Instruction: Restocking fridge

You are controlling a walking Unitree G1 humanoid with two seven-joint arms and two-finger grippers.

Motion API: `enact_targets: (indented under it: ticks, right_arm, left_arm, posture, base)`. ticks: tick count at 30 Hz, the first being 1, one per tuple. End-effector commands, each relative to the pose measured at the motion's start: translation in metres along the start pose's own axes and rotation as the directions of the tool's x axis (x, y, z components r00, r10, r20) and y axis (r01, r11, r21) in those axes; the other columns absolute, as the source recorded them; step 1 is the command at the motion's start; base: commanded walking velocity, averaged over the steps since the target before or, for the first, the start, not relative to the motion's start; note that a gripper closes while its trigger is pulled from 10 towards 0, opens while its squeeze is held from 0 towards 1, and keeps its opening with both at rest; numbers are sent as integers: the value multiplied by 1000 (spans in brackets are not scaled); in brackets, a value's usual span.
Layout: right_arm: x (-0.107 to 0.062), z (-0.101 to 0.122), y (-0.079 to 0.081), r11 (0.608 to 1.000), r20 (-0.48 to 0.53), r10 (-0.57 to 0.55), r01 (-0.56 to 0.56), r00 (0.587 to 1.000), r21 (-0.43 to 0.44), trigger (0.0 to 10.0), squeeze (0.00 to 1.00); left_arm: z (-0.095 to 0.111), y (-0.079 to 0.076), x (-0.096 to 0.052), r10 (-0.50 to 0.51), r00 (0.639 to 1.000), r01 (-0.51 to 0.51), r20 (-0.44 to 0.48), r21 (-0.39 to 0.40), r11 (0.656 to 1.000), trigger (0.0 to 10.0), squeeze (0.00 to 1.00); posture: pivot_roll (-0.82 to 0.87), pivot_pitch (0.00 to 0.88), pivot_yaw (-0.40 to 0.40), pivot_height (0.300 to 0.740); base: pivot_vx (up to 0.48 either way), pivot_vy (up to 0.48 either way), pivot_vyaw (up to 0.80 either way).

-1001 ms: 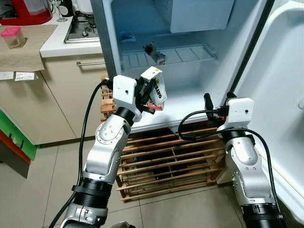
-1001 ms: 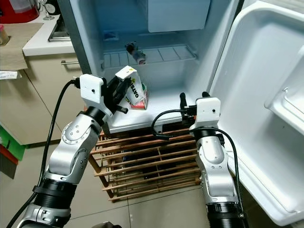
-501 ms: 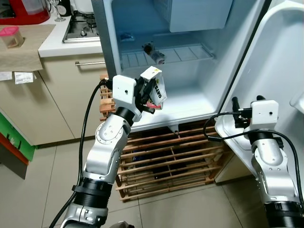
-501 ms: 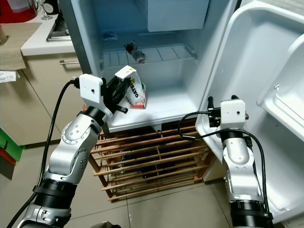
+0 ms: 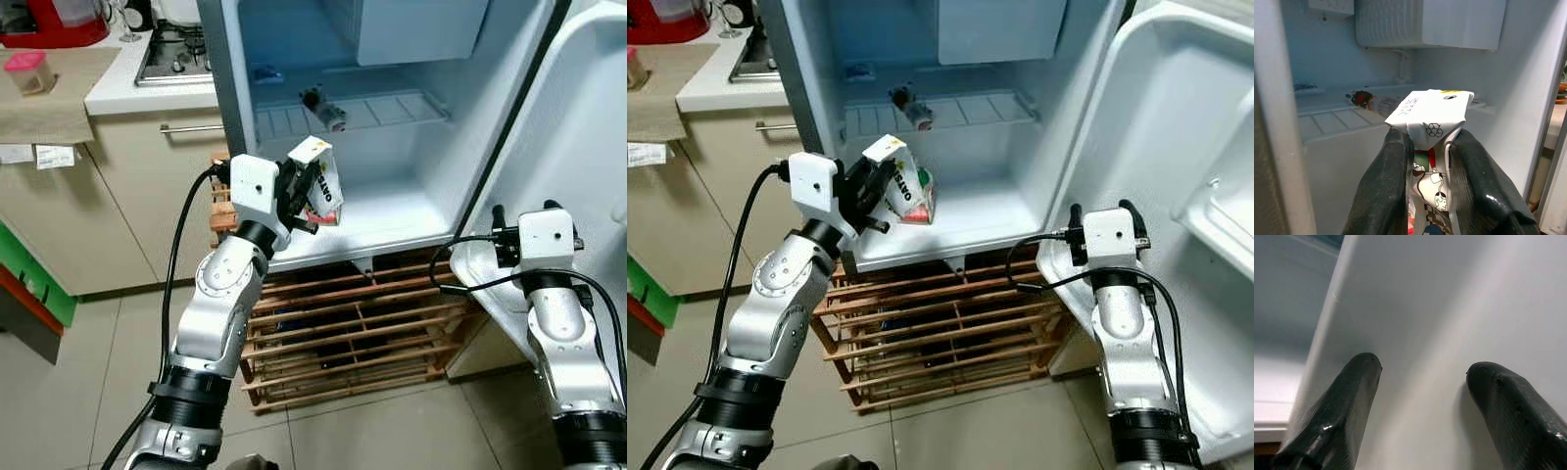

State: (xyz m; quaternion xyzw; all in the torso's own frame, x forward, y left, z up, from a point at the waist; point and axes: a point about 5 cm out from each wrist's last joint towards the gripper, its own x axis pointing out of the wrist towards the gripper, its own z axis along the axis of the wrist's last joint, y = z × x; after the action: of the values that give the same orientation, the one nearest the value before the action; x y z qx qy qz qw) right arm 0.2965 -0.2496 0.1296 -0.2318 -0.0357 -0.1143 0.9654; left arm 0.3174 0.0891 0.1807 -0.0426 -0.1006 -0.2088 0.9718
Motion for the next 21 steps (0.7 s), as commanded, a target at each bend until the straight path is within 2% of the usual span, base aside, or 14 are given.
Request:
enact_targets:
  ticks: [1,5,7,8,9,10,12,16,17,21]
  right_arm:
    - [5,-6,-25,992,-42,-121,120,992,-30,10000,0]
    - [6,-8,-31,989,-56,-145,143,988,-36,10000,0]
    - [7,-7,-30,990,-54,-142,142,988,-8,10000,0]
    - [7,-2,-25,992,-35,-115,116,993,41,10000,0]
    - [5,12,-8,989,28,-35,31,999,143,10000,0]
    - [5,12,-8,989,28,-35,31,999,143,10000,0]
    - [-1,29,16,969,103,65,-87,993,232,10000,0]
    - [-17,42,41,935,147,150,-188,978,301,10000,0]
    - [-17,42,41,935,147,150,-188,978,301,10000,0]
    - [-34,44,56,906,156,215,-256,964,338,10000,0]
  left_arm:
    - [2,1,2,6,1000,-6,-1,-2,1000,10000,0]
    - [2,1,2,6,1000,-6,-2,-2,1000,10000,0]
    - [2,1,2,6,1000,-6,-2,-3,1000,10000,0]
    - [2,1,2,6,1000,-6,-2,-3,1000,10000,0]
    - [2,1,2,6,1000,-6,-3,-4,1000,10000,0]
    - [2,1,2,6,1000,-6,-3,-4,1000,10000,0]
    - [2,1,2,5,1000,-5,-3,-7,1000,10000,0]
    - [2,0,1,0,1000,0,0,-8,1000,10000,0]
    - [2,0,1,0,1000,0,0,-8,1000,10000,0]
    - [2,0,0,-1,1000,1,-2,-9,1000,10000,0]
  posture:
    - [-111,0,16,740]
    - [-114,0,15,740]
    - [-114,0,15,740]
    - [-114,0,15,740]
    - [-114,0,15,740]
    - [-114,0,15,740]
    - [-114,0,15,740]
    - [-111,0,13,740]
    - [-111,0,13,740]
    - [-112,0,11,740]
  base:
    - [0,0,0]
    - [0,0,0]
    - [0,0,0]
    - [0,0,0]
    - [0,0,0]
    - [0,0,0]
    - [0,0,0]
    - [0,0,0]
    - [0,0,0]
    - [0,0,0]
